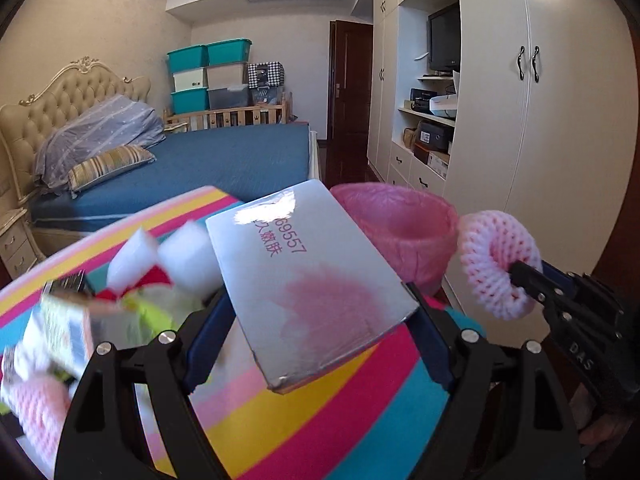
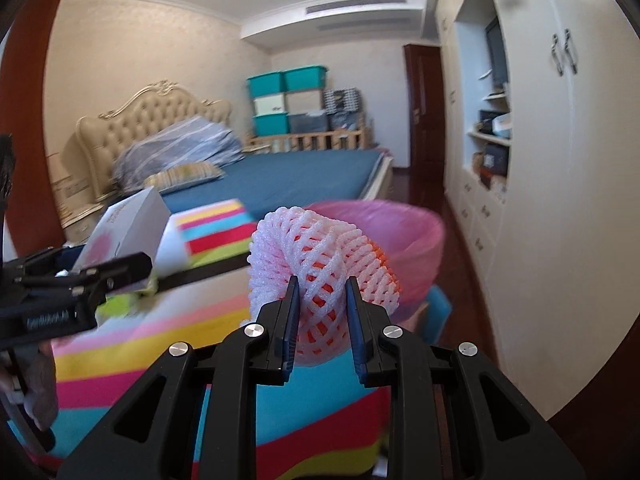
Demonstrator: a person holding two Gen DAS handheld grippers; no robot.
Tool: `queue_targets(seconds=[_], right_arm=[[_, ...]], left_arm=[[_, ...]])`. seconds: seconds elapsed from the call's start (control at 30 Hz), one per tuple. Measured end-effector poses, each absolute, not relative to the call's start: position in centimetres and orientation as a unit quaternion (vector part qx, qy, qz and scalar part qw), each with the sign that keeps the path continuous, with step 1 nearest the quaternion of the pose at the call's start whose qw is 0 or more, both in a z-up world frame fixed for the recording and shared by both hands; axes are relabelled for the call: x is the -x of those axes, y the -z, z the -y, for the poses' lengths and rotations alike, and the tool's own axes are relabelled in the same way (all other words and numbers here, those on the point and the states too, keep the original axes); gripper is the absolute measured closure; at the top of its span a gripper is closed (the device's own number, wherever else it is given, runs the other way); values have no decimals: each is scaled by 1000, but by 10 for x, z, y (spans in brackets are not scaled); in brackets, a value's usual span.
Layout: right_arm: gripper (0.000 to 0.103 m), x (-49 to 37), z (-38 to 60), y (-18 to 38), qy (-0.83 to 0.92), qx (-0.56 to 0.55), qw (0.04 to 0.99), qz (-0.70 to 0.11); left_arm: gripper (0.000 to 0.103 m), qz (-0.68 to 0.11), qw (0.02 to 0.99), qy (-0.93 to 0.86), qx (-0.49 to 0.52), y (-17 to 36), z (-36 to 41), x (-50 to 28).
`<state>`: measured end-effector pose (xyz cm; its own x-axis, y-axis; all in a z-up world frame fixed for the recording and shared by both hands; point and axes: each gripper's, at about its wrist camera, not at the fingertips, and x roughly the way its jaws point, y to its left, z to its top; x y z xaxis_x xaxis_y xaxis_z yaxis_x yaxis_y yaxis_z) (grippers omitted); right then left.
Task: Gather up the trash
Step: 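Carry the foam net and tissue box over the pink wastebasket with both grippers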
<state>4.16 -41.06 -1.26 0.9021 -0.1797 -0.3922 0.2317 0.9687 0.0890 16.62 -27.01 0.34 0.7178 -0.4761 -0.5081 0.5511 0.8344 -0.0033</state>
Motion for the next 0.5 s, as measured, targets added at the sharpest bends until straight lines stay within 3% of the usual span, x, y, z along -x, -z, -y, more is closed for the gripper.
queue_targets(seconds=[0.5], right_arm=[[79, -141, 514, -11, 128, -118, 961, -215]], left_arm=[[23, -276, 893, 333, -127, -23, 403, -264]])
